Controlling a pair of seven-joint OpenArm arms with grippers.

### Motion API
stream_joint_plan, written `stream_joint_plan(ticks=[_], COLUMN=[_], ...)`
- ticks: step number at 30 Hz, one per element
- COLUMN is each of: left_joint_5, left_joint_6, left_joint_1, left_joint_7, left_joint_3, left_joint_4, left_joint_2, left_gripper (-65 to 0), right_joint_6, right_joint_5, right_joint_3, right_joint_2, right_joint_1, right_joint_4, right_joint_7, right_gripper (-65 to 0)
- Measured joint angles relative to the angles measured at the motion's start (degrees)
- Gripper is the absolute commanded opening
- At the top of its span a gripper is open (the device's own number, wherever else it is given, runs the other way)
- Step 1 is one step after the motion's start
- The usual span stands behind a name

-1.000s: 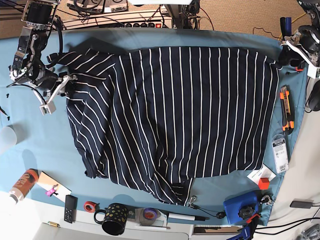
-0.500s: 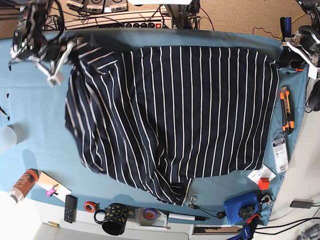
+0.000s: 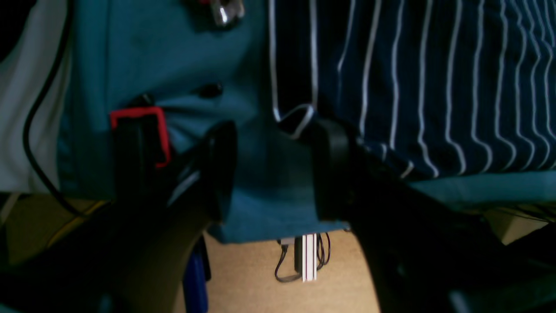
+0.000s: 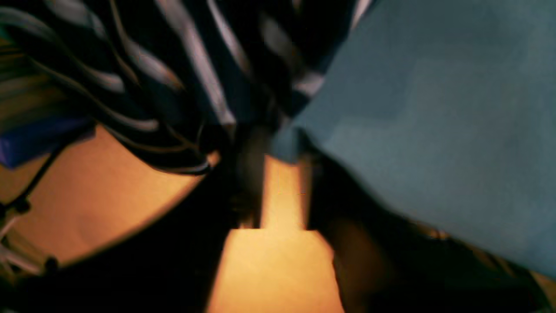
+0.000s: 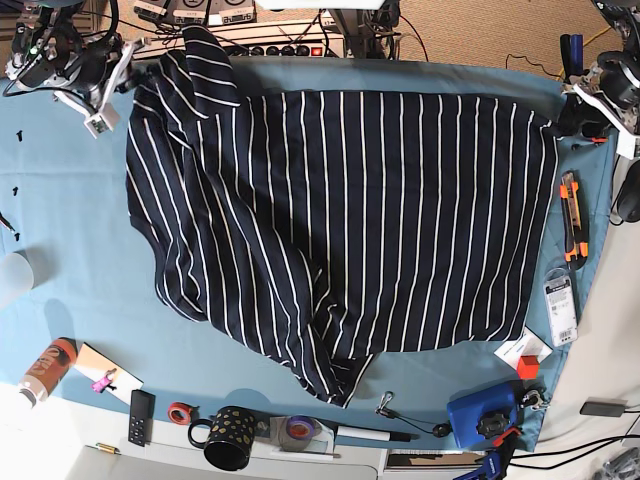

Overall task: Layout the t-shirt on the table in an organized manner, then fold the t-shirt properly
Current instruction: 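Release the shirt and pull the right gripper back, then lower the right gripper to the shirt sleeve to smooth it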

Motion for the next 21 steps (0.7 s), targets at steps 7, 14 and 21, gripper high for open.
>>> stream_joint_plan(ticks=[7, 14, 21], left_joint_5=[0.02, 0.0, 0.02], left_joint_6=[0.0, -0.02, 0.0], left_joint_1=[0.0, -0.02, -0.02], left_joint_7=[0.0, 0.0, -0.02], left_joint_3=[0.0, 0.0, -0.04], left_joint_4=[0.0, 0.0, 0.0], left_joint_2=[0.0, 0.0, 0.02], left_gripper=[-36.4, -36.4, -36.4], right_joint_6=[0.09, -5.09, -5.27], right_joint_5=[-3.8, -13.44, -17.64], right_joint_3=[2.84, 4.35, -6.8], right_joint_2=[0.0, 0.11, -0.09], right_joint_1=[3.54, 21.66, 40.22], right_joint_4=[-0.02, -2.51, -26.38], right_joint_7=[9.77, 16.52, 20.31], right_gripper=[-42.2, -42.5, -42.5])
